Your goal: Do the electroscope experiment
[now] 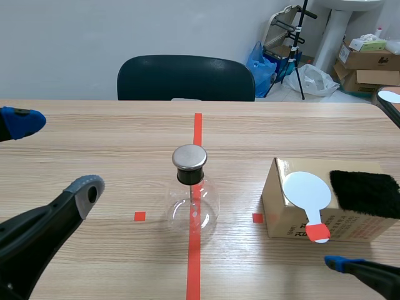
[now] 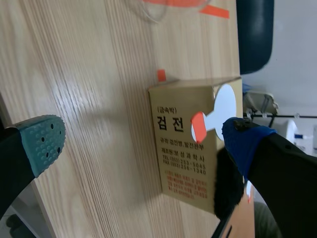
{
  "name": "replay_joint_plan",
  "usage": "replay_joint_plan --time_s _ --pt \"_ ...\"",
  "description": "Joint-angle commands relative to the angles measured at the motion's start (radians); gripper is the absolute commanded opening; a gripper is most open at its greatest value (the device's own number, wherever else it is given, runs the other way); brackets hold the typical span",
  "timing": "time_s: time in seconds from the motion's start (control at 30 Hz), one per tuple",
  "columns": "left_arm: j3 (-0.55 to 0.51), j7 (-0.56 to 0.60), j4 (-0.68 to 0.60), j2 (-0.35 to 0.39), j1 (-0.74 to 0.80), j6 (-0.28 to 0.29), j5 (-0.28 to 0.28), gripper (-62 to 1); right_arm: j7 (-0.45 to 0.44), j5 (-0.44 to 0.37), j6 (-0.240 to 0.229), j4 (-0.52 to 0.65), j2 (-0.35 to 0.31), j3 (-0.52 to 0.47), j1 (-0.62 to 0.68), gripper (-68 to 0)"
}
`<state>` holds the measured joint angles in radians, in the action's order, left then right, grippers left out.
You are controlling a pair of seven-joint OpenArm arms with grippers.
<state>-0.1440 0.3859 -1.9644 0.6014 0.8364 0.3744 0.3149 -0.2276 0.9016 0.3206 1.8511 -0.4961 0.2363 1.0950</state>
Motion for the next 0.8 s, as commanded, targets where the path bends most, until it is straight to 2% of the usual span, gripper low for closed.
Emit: replay_joint_plan --time_s 0.0,0.1,0.4,0.6,0.67,0.77 --pt "-0.001 0.013 -0.011 -0.005 -0.003 0.001 0.010 1.4 -0.002 -0.002 0.063 0.007 -0.011 -0.023 -0.001 0.4" --pt "-0.001 0.013 -0.011 -0.005 -0.003 0.001 0.010 1.4 -0.002 0.012 0.147 -0.016 -0.011 -0.041 -0.011 0.4" --pt "-0.001 0.013 -0.011 -0.005 -0.003 0.002 0.010 1.4 0.023 0.020 0.179 -0.189 -0.010 -0.036 -0.127 0.4" --pt "-0.001 0.013 -0.011 -0.005 -0.003 0.002 0.010 1.4 0.056 0.035 0.322 -0.233 -0.008 0.011 -0.205 0.4" --pt "-0.001 0.013 -0.011 -0.005 -0.003 0.002 0.010 1.4 0.092 0.042 0.338 -0.241 -0.008 0.039 -0.238 0.4" --pt "-0.001 0.013 -0.011 -0.005 -0.003 0.002 0.010 1.4 0.152 0.060 0.339 -0.256 -0.007 0.085 -0.291 0.4"
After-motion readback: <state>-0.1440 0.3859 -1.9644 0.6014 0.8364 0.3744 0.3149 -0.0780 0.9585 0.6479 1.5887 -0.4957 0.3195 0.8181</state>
